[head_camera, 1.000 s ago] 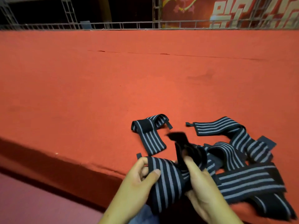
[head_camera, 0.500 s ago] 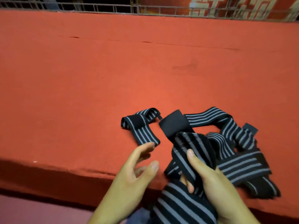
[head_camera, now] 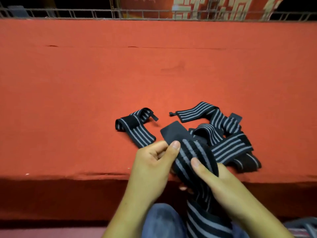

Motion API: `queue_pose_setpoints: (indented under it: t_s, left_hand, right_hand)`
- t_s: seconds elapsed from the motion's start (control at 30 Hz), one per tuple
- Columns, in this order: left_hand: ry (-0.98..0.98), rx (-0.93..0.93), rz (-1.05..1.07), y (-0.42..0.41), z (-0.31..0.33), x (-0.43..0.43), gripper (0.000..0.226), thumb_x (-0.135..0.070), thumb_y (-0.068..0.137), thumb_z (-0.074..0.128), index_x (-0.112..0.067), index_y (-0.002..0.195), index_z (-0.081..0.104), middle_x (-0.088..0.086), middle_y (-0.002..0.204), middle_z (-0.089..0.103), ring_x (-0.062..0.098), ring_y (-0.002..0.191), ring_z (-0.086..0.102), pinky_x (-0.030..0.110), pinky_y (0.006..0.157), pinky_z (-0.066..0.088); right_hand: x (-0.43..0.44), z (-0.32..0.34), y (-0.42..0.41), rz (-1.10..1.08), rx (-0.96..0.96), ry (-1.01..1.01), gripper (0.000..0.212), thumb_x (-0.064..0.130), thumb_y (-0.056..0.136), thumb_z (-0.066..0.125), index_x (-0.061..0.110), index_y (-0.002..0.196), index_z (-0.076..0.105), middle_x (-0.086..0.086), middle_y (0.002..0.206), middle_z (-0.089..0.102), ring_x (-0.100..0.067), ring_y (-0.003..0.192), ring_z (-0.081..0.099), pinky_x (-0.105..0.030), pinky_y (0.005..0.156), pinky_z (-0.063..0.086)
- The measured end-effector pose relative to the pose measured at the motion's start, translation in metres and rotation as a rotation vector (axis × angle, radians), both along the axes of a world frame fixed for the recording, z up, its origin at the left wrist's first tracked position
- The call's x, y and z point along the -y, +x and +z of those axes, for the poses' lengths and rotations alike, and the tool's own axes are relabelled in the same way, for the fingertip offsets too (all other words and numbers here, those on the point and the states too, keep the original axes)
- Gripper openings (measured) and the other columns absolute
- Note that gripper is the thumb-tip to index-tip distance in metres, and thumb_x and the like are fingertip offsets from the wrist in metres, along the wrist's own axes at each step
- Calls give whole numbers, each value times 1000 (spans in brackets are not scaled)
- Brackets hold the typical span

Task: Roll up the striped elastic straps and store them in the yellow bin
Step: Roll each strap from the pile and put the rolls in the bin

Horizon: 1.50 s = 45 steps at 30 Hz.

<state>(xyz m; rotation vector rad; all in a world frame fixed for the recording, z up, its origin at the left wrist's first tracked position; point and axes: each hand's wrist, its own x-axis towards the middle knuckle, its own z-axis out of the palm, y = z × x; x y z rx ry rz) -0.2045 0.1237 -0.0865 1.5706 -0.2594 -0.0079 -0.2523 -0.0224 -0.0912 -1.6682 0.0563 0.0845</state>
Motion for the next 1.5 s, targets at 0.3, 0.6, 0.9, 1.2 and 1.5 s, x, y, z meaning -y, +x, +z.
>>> queue_pose_setpoints:
  t_s: [0.3, 0.6, 0.9, 1.2, 1.5]
  left_hand:
    - [-23, -29, -88, -22, 6, 9, 53, -46, 93, 65, 5, 80, 56, 30, 76, 55, 23, 78, 52, 69, 78, 51]
    - [36, -115, -360, -15, 6, 10, 34, -7, 100, 62, -27, 127, 68, -3, 121, 74, 15, 107, 65, 30, 96, 53]
    - [43, -96, -207, 3, 3, 16, 52, -17, 79, 83, -42, 121, 68, -4, 109, 76, 14, 103, 71, 25, 88, 55]
    - [52, -134, -90, 14, -4, 28, 42, -1, 90, 76, -20, 125, 65, 5, 99, 77, 13, 88, 69, 25, 82, 58]
    - [844, 51, 242, 133, -64, -16, 45, -15, 93, 68, -19, 137, 60, 0, 137, 62, 13, 125, 58, 23, 104, 40]
  right_hand:
    - [29, 8, -21, -100, 91, 35, 21, 28, 102, 62, 24, 112, 80, 4, 112, 81, -12, 110, 76, -32, 97, 58]
    - [45, -5, 2, 32, -116, 346, 35, 41, 100, 65, 13, 97, 85, -14, 94, 80, -20, 82, 74, -26, 74, 60]
    - [47, -17, 32, 281, -244, 387, 47, 54, 87, 75, 18, 118, 80, -13, 115, 78, -24, 104, 71, -39, 97, 52]
    - [53, -31, 24, 113, -89, 260, 35, 48, 102, 63, 22, 118, 80, -7, 118, 80, -26, 119, 73, -55, 112, 51]
    - [71, -34, 12, -53, -70, 266, 35, 44, 96, 55, 28, 112, 82, -2, 116, 81, -19, 120, 73, -54, 116, 45]
